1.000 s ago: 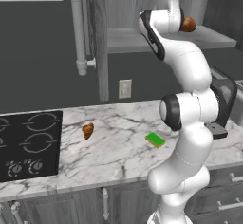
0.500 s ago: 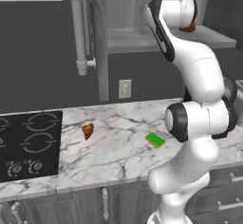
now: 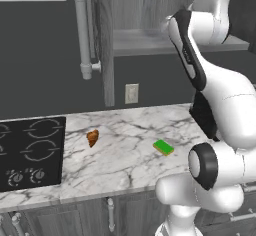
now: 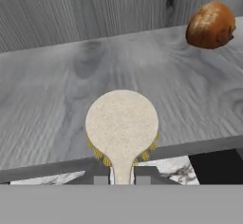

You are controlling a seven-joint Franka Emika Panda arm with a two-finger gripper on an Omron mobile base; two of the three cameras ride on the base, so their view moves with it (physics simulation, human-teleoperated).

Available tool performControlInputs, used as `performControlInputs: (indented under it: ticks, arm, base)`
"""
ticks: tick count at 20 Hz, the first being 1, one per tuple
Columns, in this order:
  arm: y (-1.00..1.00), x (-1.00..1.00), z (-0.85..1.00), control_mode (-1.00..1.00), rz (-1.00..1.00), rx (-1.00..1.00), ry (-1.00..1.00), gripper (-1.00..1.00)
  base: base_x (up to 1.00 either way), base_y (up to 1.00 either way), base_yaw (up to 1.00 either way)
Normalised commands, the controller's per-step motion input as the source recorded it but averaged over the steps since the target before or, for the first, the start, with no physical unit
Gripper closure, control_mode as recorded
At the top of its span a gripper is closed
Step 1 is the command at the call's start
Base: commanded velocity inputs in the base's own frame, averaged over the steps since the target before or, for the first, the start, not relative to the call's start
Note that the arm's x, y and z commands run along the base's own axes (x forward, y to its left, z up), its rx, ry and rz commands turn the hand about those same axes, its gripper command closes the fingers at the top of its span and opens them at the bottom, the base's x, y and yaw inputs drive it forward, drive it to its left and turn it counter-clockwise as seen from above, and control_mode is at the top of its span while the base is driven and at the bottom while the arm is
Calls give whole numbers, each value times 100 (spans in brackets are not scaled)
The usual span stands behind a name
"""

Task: Pick the sponge and dish brush from the cabinet and place them on the counter.

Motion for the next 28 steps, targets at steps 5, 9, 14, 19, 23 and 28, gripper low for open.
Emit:
performControlInputs:
  ticks: [5,9,14,19,23,28]
  arm:
    - [1,-83,-56,-100,16,-1,0,100]
    - [1,-70,-53,-100,16,0,0,100]
    - [8,-25,-51,-100,18,0,3,100]
    - [12,0,-44,-100,21,0,2,100]
    - [26,0,-48,-100,21,0,4,100]
    - [30,2,-47,-100,20,0,5,100]
  base:
    - [0,0,0]
    - [0,0,0]
    - [0,0,0]
    - [0,0,0]
    - [0,0,0]
    - [0,0,0]
